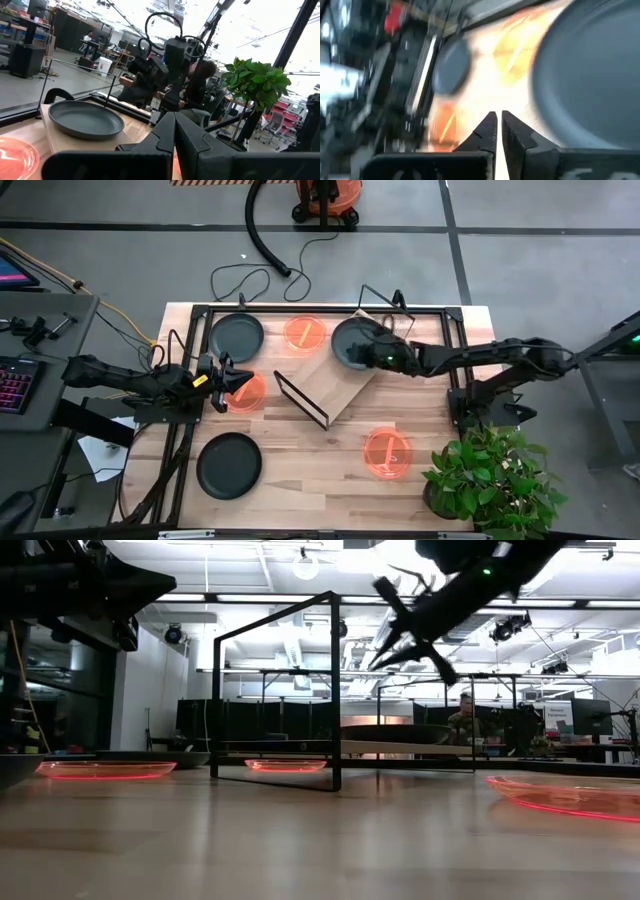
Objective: Place and stack plates onto a shelf
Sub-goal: Put the right black plate on the shelf
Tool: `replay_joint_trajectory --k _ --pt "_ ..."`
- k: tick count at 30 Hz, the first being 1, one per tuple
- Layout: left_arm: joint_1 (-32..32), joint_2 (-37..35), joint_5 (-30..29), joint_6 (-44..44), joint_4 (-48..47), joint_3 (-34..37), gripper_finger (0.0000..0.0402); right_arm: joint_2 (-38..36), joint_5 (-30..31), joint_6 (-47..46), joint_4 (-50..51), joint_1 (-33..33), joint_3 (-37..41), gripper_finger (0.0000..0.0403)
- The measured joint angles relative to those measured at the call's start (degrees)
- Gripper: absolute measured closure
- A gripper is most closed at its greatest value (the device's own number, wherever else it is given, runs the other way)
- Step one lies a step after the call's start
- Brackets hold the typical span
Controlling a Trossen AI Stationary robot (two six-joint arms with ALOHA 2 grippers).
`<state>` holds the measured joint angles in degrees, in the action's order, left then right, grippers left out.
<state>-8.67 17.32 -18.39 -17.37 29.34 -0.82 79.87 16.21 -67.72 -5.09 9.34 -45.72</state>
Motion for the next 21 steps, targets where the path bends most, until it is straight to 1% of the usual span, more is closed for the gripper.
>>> replay_joint_trajectory --k 2,4,9,12,14,17,21 --pt "0.0 0.02 -0.01 0.0 0.0 0.0 0.0401 3.19 -3.48 1.4 0.54 -0.08 -3.11 0.0391" --pt "0.01 0.02 -0.01 0.0 0.0 0.0 0.0401 6.67 -5.71 3.17 1.1 -0.11 -6.53 0.0398" --pt "0.0 0.01 -0.02 0.0 0.0 0.01 0.0401 15.09 -8.42 4.34 6.98 0.07 -15.07 0.0401" --pt "0.02 0.01 0.0 0.0 0.0 0.0 0.0401 19.07 -8.96 4.63 11.17 0.07 -20.04 0.0402" --pt "0.02 0.02 -0.02 0.0 0.0 0.0 0.0401 21.36 -8.55 4.89 16.29 0.06 -22.95 0.0402" --pt "0.0 0.0 -0.02 0.0 0.0 0.0 0.0401 24.04 -7.05 6.35 23.88 0.05 -26.75 0.0402" --pt "0.02 0.01 -0.02 0.0 0.0 0.01 0.0401 25.8 -4.36 9.64 29.86 0.06 -30.28 0.0403"
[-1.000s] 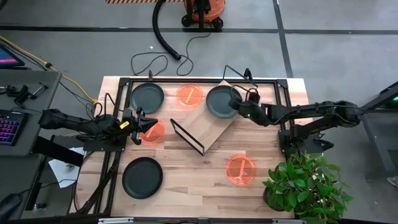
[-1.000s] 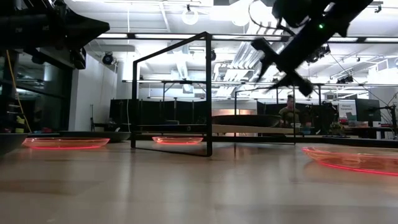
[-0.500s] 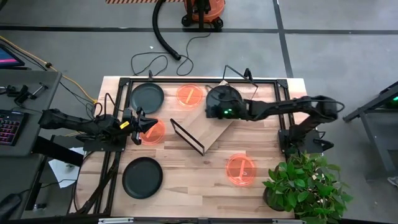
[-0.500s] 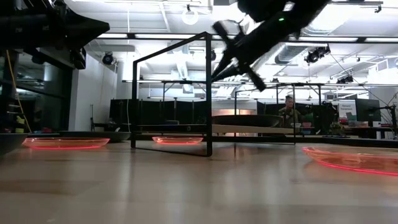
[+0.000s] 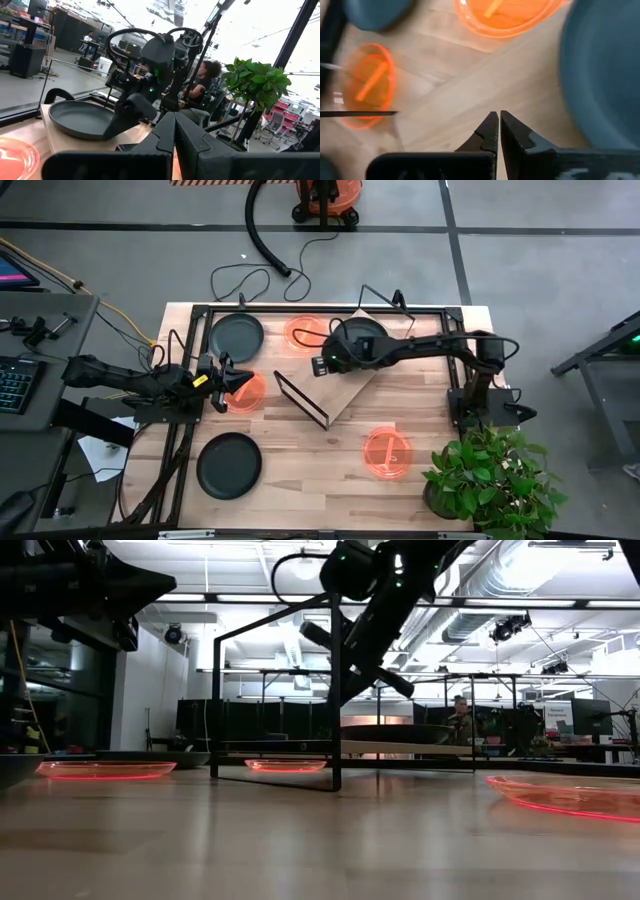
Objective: Place and stack plates onto a shelf
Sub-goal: Put the right black plate on the shelf
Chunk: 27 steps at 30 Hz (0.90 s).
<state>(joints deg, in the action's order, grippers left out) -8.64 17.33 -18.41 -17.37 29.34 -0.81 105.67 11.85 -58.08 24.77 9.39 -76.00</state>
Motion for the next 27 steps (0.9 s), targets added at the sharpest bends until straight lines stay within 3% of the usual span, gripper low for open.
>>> replay_joint_trajectory --k 9,27 --pt "-0.01 -0.01 0.01 0.0 0.0 -0.01 0.0401 0.2 2.53 2.35 5.76 1.81 -0.64 0.0403" --pt "-0.02 0.01 0.0 0.0 0.0 -0.01 0.0401 2.1 0.03 3.2 -1.84 1.98 -0.64 0.0403"
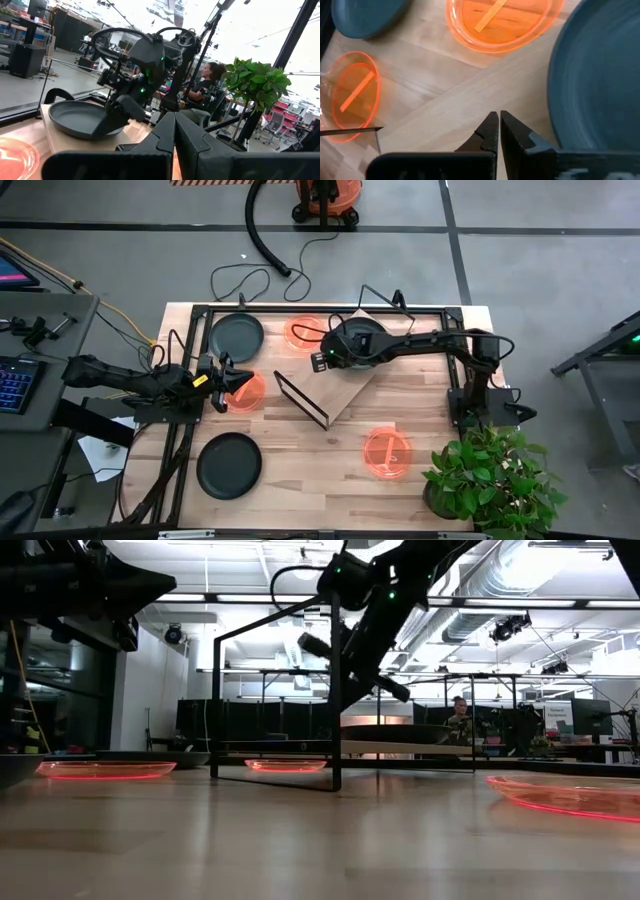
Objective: Place and stack plates onto a shelf
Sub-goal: Put the right black plate on the shelf
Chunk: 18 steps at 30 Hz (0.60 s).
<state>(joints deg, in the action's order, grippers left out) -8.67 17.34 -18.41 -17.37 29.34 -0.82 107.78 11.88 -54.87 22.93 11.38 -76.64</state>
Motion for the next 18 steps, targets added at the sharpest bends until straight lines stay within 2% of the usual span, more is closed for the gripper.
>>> replay_joint_trajectory --k 5,10,18 --pt "0.0 0.0 0.0 0.0 0.0 0.0 0.0401 1.35 -0.19 0.92 -0.9 0.0 0.02 0.0403" --pt "0.0 -0.02 0.0 0.0 -0.04 0.0 0.0401 1.43 2.73 0.96 -0.07 0.24 0.02 0.0403" --pt "0.02 -0.01 0.01 0.0 -0.04 0.0 0.0401 1.43 4.14 1.25 3.26 1.31 0.02 0.0403"
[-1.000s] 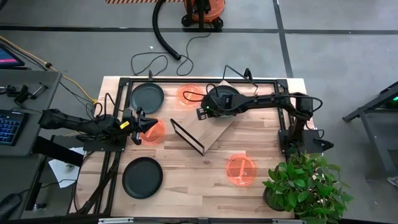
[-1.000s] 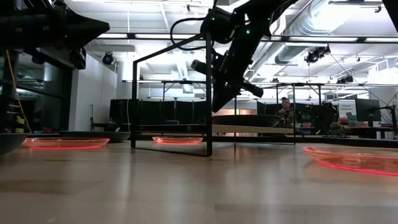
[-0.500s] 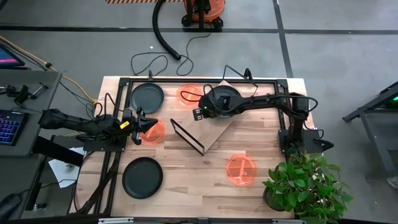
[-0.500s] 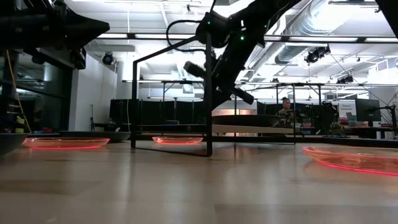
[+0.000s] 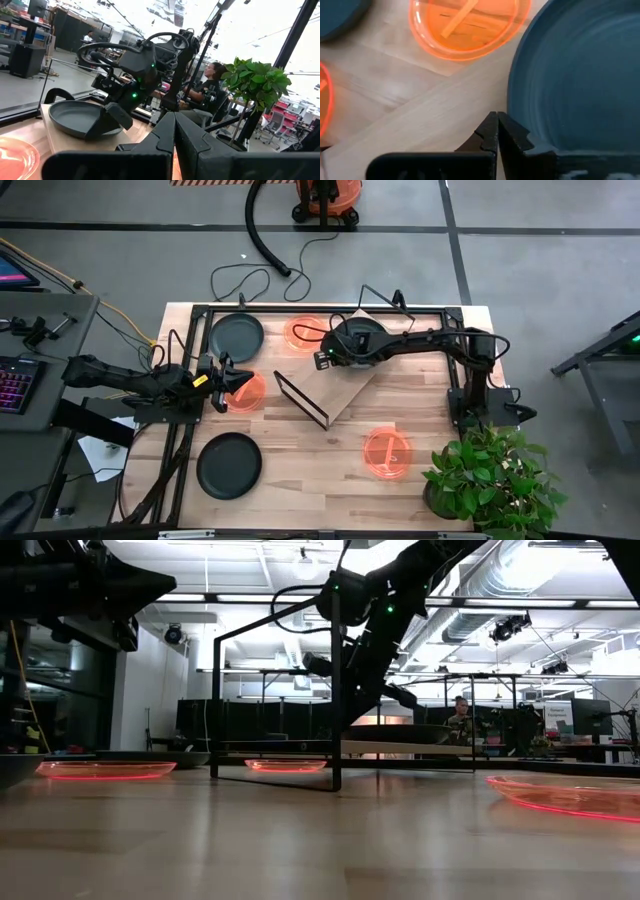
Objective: Place and stack plates onto a shelf
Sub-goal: Put the right black plate on the shelf, then stack the top black plate on top of the black plate on the shelf
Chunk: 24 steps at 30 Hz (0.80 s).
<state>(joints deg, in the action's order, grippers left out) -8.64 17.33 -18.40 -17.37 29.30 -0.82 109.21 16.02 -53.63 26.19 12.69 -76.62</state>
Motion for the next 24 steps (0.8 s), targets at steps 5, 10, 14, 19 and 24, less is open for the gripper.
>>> replay_joint_trajectory --k 5,10,14,19,24 --pt "-0.02 -0.01 0.01 0.0 0.0 0.01 0.0401 0.0 0.21 0.16 1.8 0.11 0.0 0.0403" --pt "0.0 -0.01 -0.01 0.0 0.0 0.0 0.0401 0.0 0.51 0.16 2.91 0.09 0.0 0.0403" --pt "-0.01 0.0 -0.01 0.0 0.0 0.0 0.0401 -0.15 0.57 0.16 3.14 0.11 0.02 0.0403" --pt "-0.02 -0.01 -0.01 0.0 0.0 0.0 0.0401 -2.83 -0.46 2.99 3.08 0.09 0.04 0.0403" --pt "-0.01 0.0 -0.01 0.0 0.0 0.0 0.0401 -8.79 -4.73 13.52 4.54 -1.37 0.04 0.0403"
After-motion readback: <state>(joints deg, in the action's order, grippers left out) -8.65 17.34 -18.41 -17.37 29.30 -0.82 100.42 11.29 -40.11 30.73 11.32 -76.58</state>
